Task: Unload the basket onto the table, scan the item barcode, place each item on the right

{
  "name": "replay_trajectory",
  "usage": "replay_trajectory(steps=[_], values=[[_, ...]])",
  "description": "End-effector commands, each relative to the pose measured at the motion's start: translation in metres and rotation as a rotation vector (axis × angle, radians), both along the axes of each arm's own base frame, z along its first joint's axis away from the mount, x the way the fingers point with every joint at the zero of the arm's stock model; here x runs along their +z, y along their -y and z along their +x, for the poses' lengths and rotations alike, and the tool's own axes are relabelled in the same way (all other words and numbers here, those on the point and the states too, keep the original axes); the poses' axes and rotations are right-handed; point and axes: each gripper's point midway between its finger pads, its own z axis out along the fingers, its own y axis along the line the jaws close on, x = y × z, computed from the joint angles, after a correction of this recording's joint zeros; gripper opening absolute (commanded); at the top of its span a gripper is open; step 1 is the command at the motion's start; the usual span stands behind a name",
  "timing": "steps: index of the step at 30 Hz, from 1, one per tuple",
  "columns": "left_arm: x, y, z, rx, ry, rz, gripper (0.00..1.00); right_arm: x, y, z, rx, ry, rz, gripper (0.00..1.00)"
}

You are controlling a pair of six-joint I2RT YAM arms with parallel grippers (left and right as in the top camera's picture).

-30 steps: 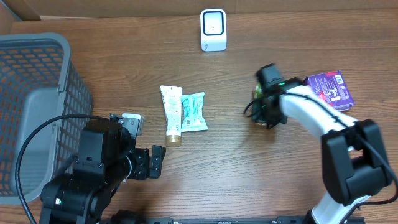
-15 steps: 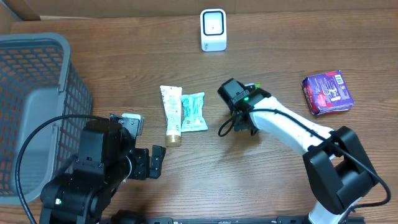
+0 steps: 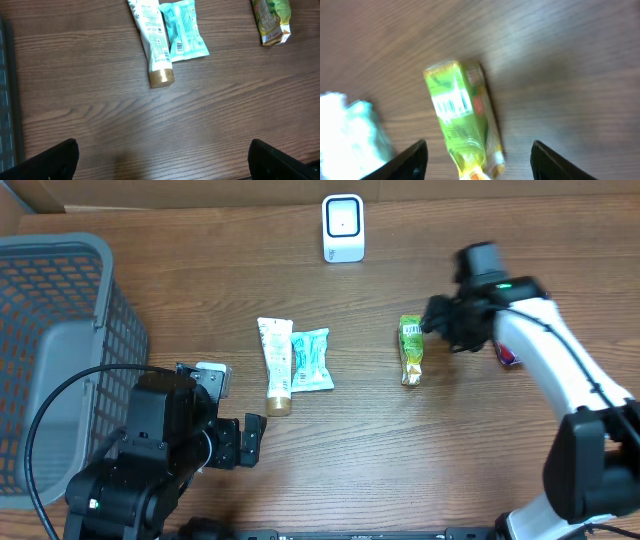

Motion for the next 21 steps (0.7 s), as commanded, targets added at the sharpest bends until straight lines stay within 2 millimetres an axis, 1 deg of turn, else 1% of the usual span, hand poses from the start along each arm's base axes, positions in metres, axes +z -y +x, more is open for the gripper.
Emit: replay_trajectory(steps=[1, 4, 7, 13, 17, 21], values=[[0.001, -0.003, 0.002, 0.019, 0.003, 0.003, 1.0, 0.006, -0.029, -0.024, 0.161, -0.007, 0.376, 0.67], [0.001, -0.003, 0.002, 0.019, 0.003, 0.003, 1.0, -0.015, -0.024, -0.037, 0.173, -0.001, 0.457, 0.7], [0.001, -0.003, 0.002, 0.019, 0.003, 0.003, 1.0, -0.031, -0.026, -0.047, 0.175, -0.005, 0.477, 0.7], [0.001, -0.003, 0.002, 0.019, 0.003, 0.003, 1.0, -0.053, -0.027, -0.052, 0.172, -0.028, 0.48, 0.69], [0.001, -0.003, 0.002, 0.019, 0.003, 0.003, 0.99, -0.066, -0.027, -0.051, 0.172, -0.029, 0.48, 0.68], [0.001, -0.003, 0.002, 0.019, 0.003, 0.003, 0.99, -0.082, -0.027, -0.052, 0.172, -0.04, 0.481, 0.63]])
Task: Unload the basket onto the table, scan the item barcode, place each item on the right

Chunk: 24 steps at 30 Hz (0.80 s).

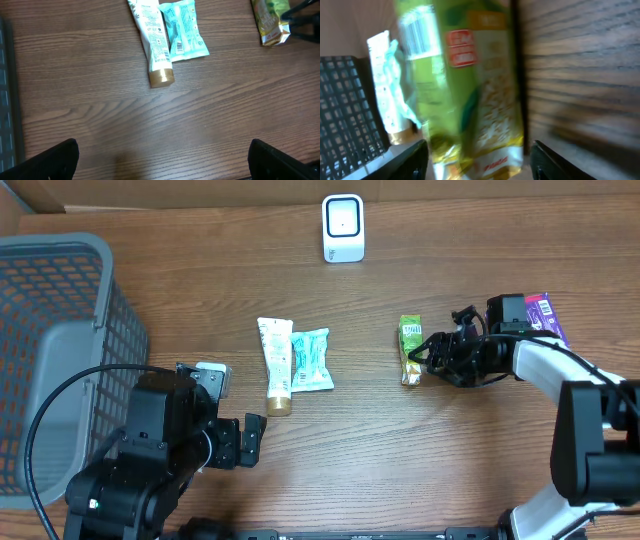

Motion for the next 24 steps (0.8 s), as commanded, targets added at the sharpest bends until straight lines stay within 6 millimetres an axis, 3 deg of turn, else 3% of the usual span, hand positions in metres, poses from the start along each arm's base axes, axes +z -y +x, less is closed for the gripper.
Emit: replay_trajectory(steps=[1, 9, 17, 24], values=[[0.001, -0.003, 0.002, 0.019, 0.003, 0.004, 1.0, -0.015, -0.003, -0.008, 0.017, -0.023, 0.017, 0.63], [0.001, -0.003, 0.002, 0.019, 0.003, 0.004, 0.99, -0.031, -0.007, -0.012, 0.03, -0.009, 0.019, 0.62], [0.001, -0.003, 0.002, 0.019, 0.003, 0.004, 1.0, -0.029, -0.025, -0.012, 0.099, 0.046, 0.017, 0.44], [0.001, -0.003, 0.002, 0.019, 0.003, 0.004, 1.0, -0.039, -0.021, -0.014, 0.121, 0.051, -0.077, 0.34]])
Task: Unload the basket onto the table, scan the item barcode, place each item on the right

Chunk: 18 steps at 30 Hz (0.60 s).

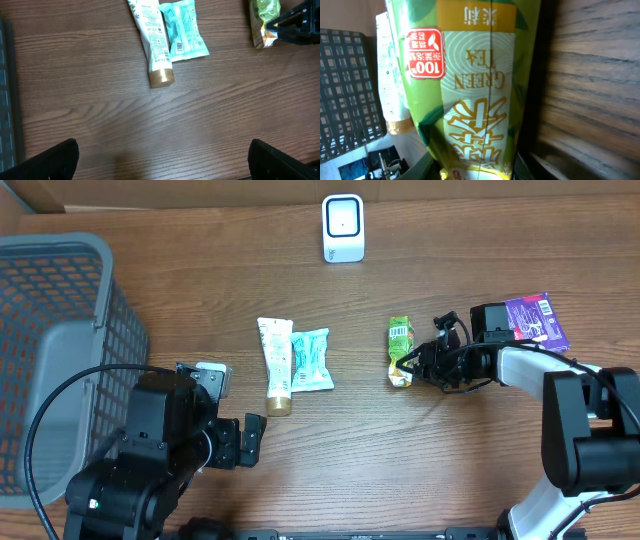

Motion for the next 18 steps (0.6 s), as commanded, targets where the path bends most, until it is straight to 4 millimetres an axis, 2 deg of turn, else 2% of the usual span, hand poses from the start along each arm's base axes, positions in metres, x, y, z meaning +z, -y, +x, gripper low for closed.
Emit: replay_trajectory(steps=[1, 4, 6, 10, 12, 16, 18], values=[[0.001, -0.002, 0.002, 0.018, 0.003, 0.003, 1.0, -0.029, 0.006, -0.009, 0.014, -0.022, -0.151, 0.31], [0.001, -0.002, 0.002, 0.018, 0.003, 0.003, 1.0, -0.029, 0.009, -0.006, 0.022, -0.042, -0.252, 0.16], [0.001, -0.002, 0.002, 0.018, 0.003, 0.003, 1.0, -0.022, 0.011, -0.002, 0.023, -0.05, -0.296, 0.12], [0.001, -0.002, 0.002, 0.018, 0.003, 0.003, 1.0, 0.004, 0.015, 0.008, 0.028, -0.033, -0.417, 0.11], [0.001, -0.002, 0.002, 0.018, 0.003, 0.003, 1.0, 0.011, 0.018, 0.008, 0.035, -0.023, -0.502, 0.11], [0.001, -0.002, 0.002, 0.018, 0.003, 0.003, 1.0, 0.013, 0.028, 0.005, 0.016, -0.017, -0.736, 0.13], [0.001, -0.002, 0.002, 0.018, 0.003, 0.003, 0.99, 0.012, 0.028, 0.004, 0.006, -0.008, -0.791, 0.15]])
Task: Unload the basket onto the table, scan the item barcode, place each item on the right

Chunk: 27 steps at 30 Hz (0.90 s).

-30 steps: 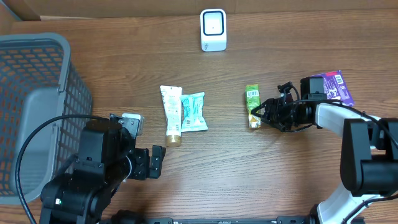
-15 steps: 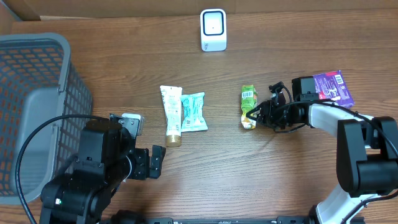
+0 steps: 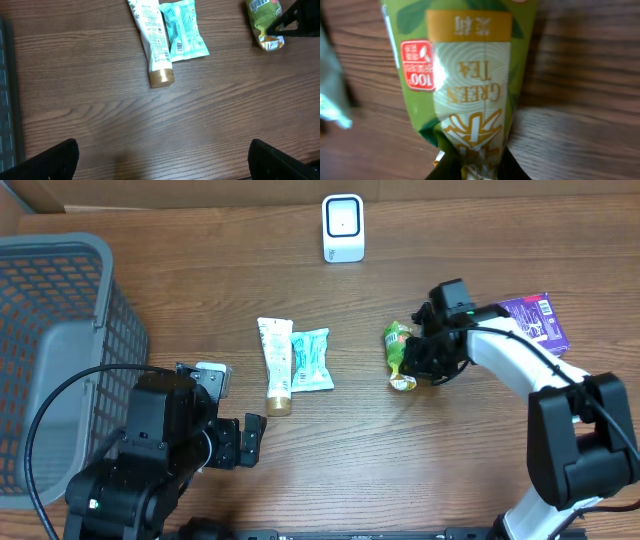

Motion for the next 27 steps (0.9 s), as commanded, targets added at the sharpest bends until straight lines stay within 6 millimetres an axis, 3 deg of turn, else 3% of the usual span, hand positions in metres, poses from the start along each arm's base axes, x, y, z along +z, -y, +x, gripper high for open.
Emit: replay_trajectory(steps=[1, 5, 10, 12, 18, 23, 27], values=[[0.001, -0.003, 0.002, 0.019, 0.003, 0.004, 1.0, 0.001, 0.024, 0.011, -0.039, 0.098, -0.276, 0.17], [0.001, -0.003, 0.002, 0.019, 0.003, 0.004, 1.0, -0.001, 0.019, 0.009, -0.024, 0.12, -0.33, 0.34], [0.001, -0.003, 0.002, 0.019, 0.003, 0.004, 1.0, -0.017, 0.018, 0.002, -0.043, 0.087, -0.334, 0.38], [0.001, -0.003, 0.002, 0.019, 0.003, 0.004, 1.0, -0.021, 0.016, -0.001, -0.04, 0.081, -0.316, 0.36], [0.001, -0.003, 0.002, 0.019, 0.003, 0.004, 0.99, -0.018, 0.009, 0.001, -0.032, 0.081, -0.282, 0.17], [0.001, -0.003, 0.002, 0.019, 0.003, 0.004, 1.0, -0.003, 0.0, 0.008, -0.025, 0.079, -0.25, 0.06], [0.001, -0.003, 0.002, 0.019, 0.003, 0.004, 0.99, 0.019, -0.014, 0.014, 0.019, 0.079, -0.19, 0.04]])
